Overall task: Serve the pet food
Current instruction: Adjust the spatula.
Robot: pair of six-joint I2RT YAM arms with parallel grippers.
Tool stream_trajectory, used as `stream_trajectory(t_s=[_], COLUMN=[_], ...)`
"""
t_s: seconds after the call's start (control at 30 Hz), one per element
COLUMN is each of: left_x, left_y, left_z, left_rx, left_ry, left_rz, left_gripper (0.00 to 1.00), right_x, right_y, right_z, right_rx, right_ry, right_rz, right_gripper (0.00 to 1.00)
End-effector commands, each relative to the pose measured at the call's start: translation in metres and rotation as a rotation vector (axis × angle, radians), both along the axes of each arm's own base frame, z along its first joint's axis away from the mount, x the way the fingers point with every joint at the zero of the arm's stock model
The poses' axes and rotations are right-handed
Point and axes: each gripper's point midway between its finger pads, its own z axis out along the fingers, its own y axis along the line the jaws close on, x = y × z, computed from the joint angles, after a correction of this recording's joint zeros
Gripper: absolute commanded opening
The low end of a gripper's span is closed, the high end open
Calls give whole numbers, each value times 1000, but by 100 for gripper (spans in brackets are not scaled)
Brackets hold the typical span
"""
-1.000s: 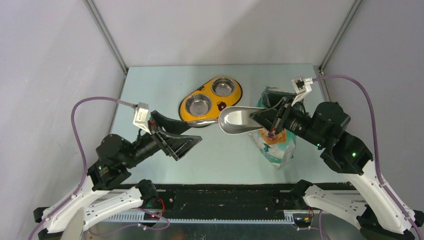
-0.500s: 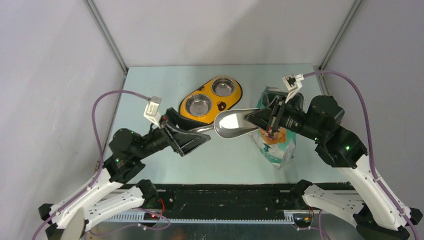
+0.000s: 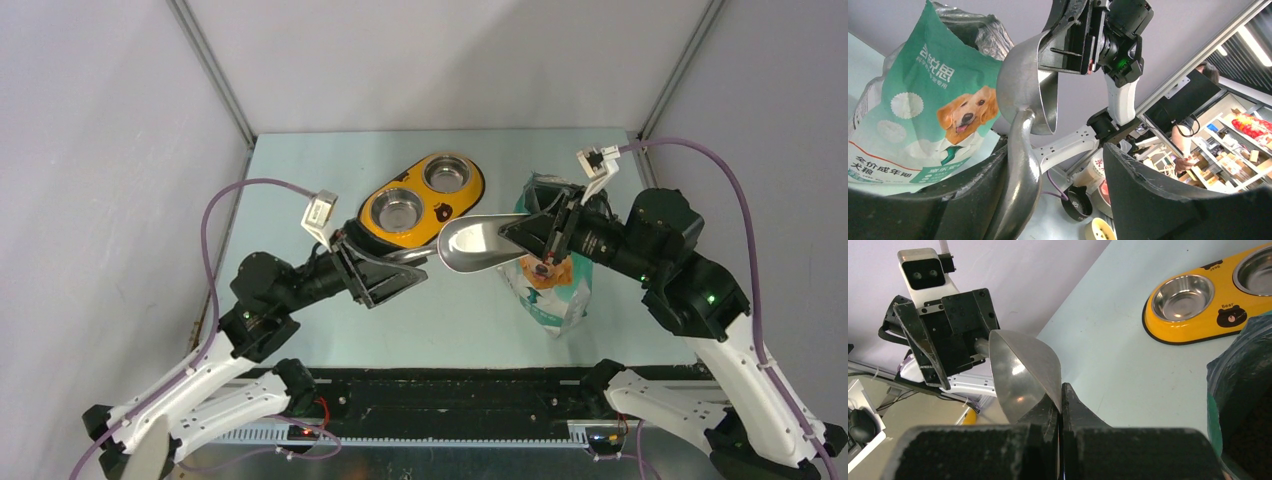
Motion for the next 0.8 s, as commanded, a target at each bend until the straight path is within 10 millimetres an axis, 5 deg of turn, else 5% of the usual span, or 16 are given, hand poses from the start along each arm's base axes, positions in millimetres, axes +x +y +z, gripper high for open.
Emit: stream_trajectory(t_s=[0.0, 0.77], left_x=[-3, 11], left_y=[5, 0], left_z=[8, -3], left_rx=[-25, 15], left_ry=[-17, 29], left_rz=[-5, 29], left_gripper=[67, 33], right_x=[-3, -5], right_y=[-8, -6], right_z=[22, 14], right_rx=[12, -17], right_ry=[-75, -71], right_rz=[-11, 18], right_gripper=[0, 0])
